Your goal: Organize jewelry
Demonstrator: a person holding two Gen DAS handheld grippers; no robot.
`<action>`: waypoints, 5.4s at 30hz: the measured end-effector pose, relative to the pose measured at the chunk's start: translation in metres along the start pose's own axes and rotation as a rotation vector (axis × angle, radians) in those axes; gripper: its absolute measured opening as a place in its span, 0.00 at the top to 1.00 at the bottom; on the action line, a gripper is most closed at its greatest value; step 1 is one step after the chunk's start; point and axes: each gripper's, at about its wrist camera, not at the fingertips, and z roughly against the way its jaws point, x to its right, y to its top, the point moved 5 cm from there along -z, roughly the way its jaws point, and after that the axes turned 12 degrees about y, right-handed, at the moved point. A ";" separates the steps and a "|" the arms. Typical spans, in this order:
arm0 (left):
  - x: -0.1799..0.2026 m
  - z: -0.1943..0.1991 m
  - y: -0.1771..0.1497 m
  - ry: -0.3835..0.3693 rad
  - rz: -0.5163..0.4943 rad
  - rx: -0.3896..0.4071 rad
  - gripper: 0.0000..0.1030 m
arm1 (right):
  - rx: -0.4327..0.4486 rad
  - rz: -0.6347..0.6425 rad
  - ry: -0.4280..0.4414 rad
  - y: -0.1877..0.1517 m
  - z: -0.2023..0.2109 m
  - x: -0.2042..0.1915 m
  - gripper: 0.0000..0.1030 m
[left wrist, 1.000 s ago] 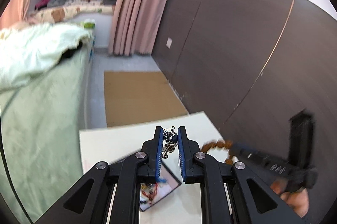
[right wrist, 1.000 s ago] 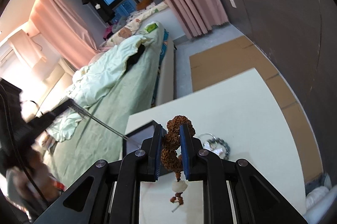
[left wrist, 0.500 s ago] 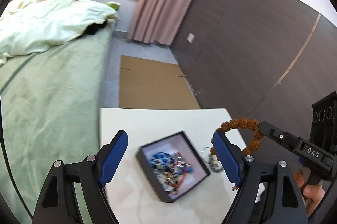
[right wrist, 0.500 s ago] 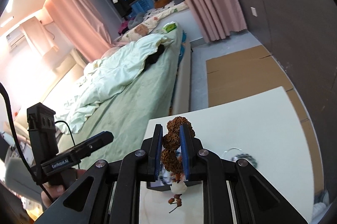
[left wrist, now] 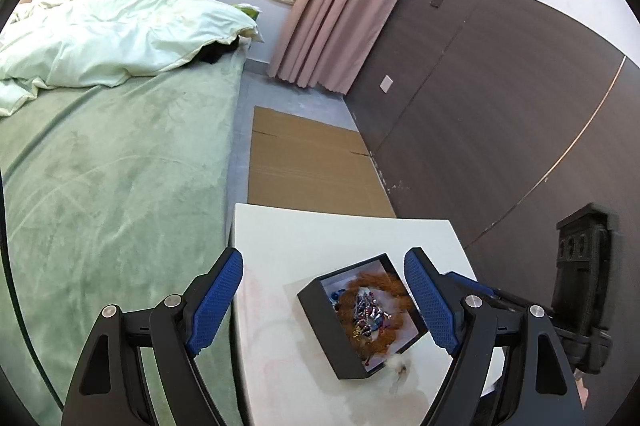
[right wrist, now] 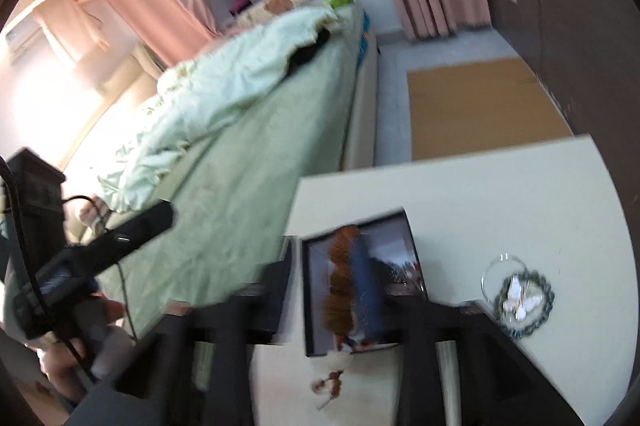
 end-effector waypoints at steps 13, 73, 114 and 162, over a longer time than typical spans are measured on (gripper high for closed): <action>0.025 -0.003 -0.008 -0.030 -0.057 -0.021 0.19 | 0.095 -0.111 -0.060 -0.021 0.070 0.053 0.39; 0.169 -0.126 -0.088 -0.074 -0.317 -0.350 0.72 | 0.034 -0.390 -0.081 -0.073 0.054 0.185 0.68; 0.182 -0.120 -0.098 -0.085 -0.327 -0.385 0.75 | 0.157 -0.373 0.059 -0.058 0.100 0.171 0.91; 0.205 -0.155 -0.115 0.182 -0.563 -0.325 0.37 | 0.313 -0.426 0.120 -0.066 0.158 0.184 0.91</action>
